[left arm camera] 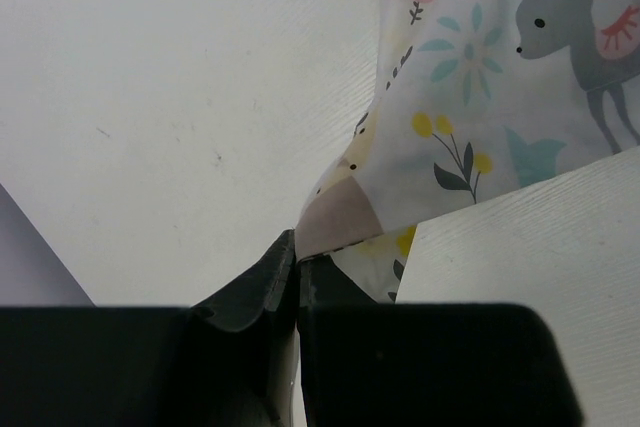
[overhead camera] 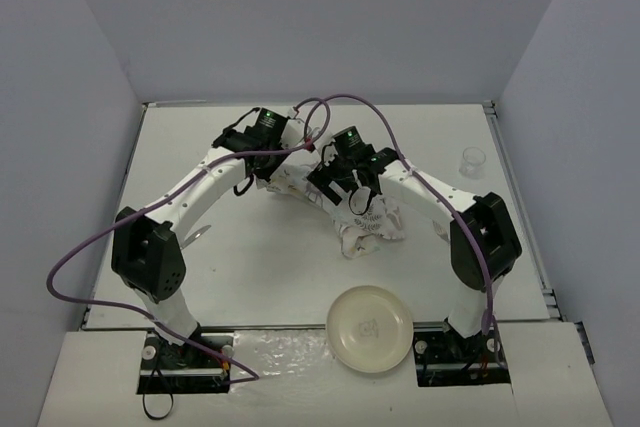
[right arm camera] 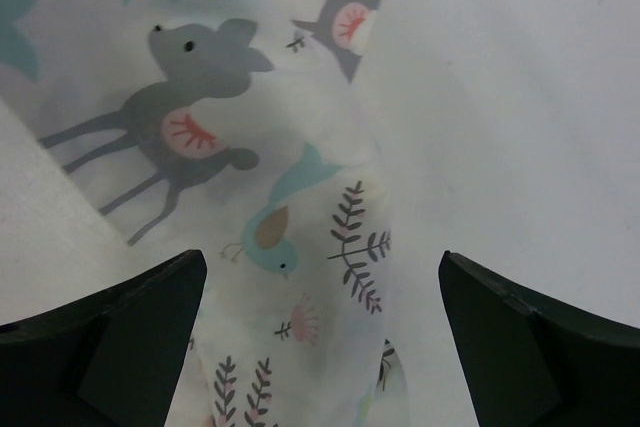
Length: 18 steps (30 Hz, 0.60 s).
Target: Set the dinner table for one person
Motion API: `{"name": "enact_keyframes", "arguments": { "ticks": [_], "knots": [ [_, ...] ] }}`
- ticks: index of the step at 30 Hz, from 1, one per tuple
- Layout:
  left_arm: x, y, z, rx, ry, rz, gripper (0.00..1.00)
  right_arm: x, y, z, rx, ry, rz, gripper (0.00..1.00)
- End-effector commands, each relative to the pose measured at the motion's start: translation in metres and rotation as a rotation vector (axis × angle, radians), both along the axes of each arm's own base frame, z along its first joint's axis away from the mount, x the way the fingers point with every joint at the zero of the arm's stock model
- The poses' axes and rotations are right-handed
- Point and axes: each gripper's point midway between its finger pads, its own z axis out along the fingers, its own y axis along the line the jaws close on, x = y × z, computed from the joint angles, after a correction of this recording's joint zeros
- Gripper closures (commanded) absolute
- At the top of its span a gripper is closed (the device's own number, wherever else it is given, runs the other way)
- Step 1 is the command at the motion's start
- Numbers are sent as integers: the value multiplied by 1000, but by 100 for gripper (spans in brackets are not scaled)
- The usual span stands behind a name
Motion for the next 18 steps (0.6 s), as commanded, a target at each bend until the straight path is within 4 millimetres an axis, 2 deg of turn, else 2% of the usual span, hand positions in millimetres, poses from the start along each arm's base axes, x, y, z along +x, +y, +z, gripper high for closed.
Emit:
{"name": "enact_keyframes", "arguments": {
  "ticks": [1,4,6,9,10,12,15,18],
  "knots": [
    [0,-28,59,-119,-121,-89,100,25,11,1,-130,-176,-109,0],
    [2,-23,57,-126,-116,-73,100,15,25,-5,-140,-167,-72,0],
    [7,-14,53,-140,-112,-37,100,7,29,3,-137,-184,-49,0],
    [18,7,50,-180,-100,39,100,7,12,24,-149,-248,-72,0],
    [22,12,52,-205,-103,51,100,6,5,25,-159,-252,-81,0],
    [26,23,55,-222,-111,76,100,6,-10,43,-121,-271,-95,0],
    [27,29,58,-217,-122,88,100,-10,-26,51,-74,-242,-44,0],
    [30,32,57,-214,-121,98,100,-36,-37,58,-53,-219,38,0]
  ]
}}
